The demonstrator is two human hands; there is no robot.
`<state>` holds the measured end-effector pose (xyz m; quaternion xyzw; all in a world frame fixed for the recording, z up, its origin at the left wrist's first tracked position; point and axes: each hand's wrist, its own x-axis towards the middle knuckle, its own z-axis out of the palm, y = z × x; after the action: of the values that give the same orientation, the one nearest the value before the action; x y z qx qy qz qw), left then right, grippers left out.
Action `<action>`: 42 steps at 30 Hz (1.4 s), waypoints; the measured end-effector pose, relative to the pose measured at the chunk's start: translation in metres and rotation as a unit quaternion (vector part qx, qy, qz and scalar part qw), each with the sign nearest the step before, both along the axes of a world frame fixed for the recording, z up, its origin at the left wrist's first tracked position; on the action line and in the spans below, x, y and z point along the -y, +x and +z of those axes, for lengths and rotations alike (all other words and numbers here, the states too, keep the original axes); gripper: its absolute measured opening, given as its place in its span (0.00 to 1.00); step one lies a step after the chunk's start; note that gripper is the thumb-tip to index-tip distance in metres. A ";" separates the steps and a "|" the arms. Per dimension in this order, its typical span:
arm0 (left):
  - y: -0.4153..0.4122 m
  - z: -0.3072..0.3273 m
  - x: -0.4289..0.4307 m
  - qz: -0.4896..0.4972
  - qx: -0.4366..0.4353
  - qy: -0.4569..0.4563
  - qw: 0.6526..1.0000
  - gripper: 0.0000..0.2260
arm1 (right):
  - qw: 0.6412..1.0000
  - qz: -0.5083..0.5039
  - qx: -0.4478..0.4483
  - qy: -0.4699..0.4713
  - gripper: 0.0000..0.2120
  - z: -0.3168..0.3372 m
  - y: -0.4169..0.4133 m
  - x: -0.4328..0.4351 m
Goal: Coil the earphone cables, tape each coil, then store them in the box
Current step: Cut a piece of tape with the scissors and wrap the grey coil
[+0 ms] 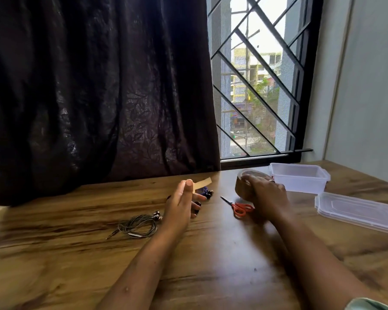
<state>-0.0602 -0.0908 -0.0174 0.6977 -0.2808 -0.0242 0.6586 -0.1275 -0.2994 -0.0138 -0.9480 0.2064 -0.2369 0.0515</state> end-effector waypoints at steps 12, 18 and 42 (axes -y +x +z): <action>0.006 -0.008 -0.006 0.097 0.147 0.076 0.981 0.26 | 0.996 -0.006 0.087 -0.007 0.15 -0.008 0.016 -0.006; 0.004 -0.005 -0.021 0.241 0.386 0.283 0.844 0.25 | 0.793 0.229 0.001 0.565 0.22 0.024 0.009 -0.068; 0.017 -0.002 -0.050 0.225 0.419 0.357 0.804 0.14 | 0.768 0.244 0.068 0.588 0.11 0.004 0.016 -0.062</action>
<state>-0.0434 -0.0406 -0.0190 0.8694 -0.3360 0.3209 0.1682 -0.1115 -0.2372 -0.0101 -0.7325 0.0630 -0.1122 0.6685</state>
